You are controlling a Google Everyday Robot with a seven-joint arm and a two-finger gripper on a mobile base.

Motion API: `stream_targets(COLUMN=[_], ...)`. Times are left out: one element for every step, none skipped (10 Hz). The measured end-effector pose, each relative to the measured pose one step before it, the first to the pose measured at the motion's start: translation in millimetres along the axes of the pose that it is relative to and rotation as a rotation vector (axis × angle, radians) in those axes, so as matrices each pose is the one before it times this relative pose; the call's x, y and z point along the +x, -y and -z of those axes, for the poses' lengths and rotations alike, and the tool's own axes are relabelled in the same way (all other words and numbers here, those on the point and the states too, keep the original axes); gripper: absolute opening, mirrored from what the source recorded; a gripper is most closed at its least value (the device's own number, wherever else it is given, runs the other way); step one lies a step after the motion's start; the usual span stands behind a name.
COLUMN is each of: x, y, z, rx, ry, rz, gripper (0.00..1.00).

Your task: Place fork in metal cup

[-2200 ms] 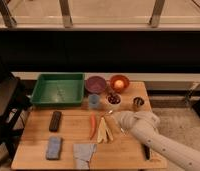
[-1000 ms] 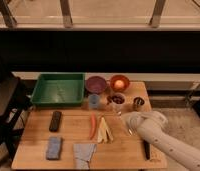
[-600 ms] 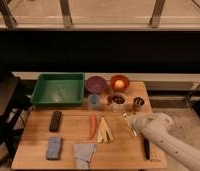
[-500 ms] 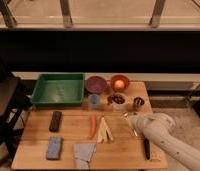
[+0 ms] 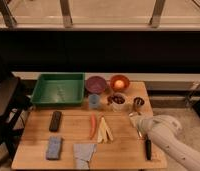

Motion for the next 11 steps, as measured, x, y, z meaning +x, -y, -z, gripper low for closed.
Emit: stream_targets(x=[-5.99,-4.87,-4.88,-1.49,0.91,2.29,3.78,3.25,2.85,2.31,0.30], y=[0.45,-2.01,-2.79,0.00,1.86,1.59,4.46,5.93,5.40,5.90,5.80], z=[8.20,3.97,2.30,0.49,-0.62,-1.53,-1.52,1.25,1.36,3.00,3.99], rx=[0.01435,0.00768,0.00664,0.00527,0.00396,0.00329,0.00740,0.01167,0.00984,0.01385,0.01422], ry=[0.00665,0.00277,0.00027,-0.00523,-0.00733,-0.01096,-0.01606,-0.01223,-0.00812,-0.00615,-0.00314], rz=[0.00617,0.00971,0.01323,0.00393,-0.00167,-0.00356,-0.00763,-0.00990,-0.00711,-0.00957,-0.00803], gripper=[0.00,0.00,0.00,0.00,0.00,0.00,0.00,0.00,0.00,0.00,0.00])
